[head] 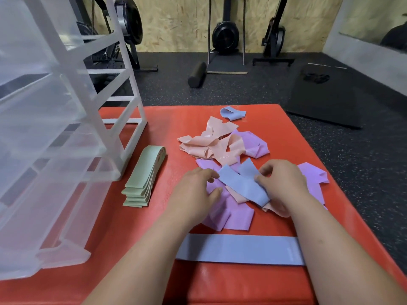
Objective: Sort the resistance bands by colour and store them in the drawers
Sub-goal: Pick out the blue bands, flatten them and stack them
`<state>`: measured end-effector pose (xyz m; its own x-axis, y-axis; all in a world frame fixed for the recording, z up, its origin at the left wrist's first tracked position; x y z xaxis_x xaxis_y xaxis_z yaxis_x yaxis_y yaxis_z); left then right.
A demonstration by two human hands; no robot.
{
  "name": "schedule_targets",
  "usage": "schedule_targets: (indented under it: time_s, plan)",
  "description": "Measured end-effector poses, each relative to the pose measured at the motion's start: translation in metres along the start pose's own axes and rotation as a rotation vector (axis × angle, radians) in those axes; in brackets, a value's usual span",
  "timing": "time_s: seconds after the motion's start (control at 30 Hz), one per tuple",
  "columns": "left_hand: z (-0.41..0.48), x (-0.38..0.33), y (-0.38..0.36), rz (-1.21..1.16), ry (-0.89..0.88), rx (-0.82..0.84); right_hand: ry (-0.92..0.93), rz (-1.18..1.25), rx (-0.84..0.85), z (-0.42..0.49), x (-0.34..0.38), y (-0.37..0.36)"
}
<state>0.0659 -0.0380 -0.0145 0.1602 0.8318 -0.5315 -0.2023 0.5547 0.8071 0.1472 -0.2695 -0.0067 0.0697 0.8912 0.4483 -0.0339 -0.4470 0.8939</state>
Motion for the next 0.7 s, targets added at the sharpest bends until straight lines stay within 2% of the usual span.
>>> schedule_targets:
  time_s: [0.17, 0.27, 0.43, 0.6, 0.7]
  plan:
    - [0.006, -0.005, 0.008, -0.153, 0.017, -0.117, 0.161, 0.638, -0.104, -0.003, 0.013, 0.028]
    - [0.005, -0.011, 0.013, -0.288, 0.042, -0.196, 0.240, 0.813, -0.090, -0.009, 0.022, 0.035]
    - [0.003, -0.015, 0.017, -0.438, 0.038, -0.227, 0.312, 0.852, 0.075, -0.026, 0.033, 0.037]
    - [-0.002, -0.025, 0.024, -0.570, 0.066, -0.190, 0.456, 0.689, 0.281, -0.047, 0.046, 0.024]
    - [-0.003, -0.022, 0.033, -0.585, 0.073, -0.206, 0.493, 0.614, 0.329, -0.057, 0.050, 0.021]
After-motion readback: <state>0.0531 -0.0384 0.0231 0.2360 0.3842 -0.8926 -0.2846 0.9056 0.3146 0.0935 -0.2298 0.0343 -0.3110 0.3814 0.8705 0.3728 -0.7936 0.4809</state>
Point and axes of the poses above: each hand's wrist, its own z-axis towards the middle knuckle, its own y-axis out of the back of the hand, x = y × z, the point moved 2 cm from there along z, towards the middle knuckle, and after that the axes turned 3 degrees about -y, right-handed, at the moved point
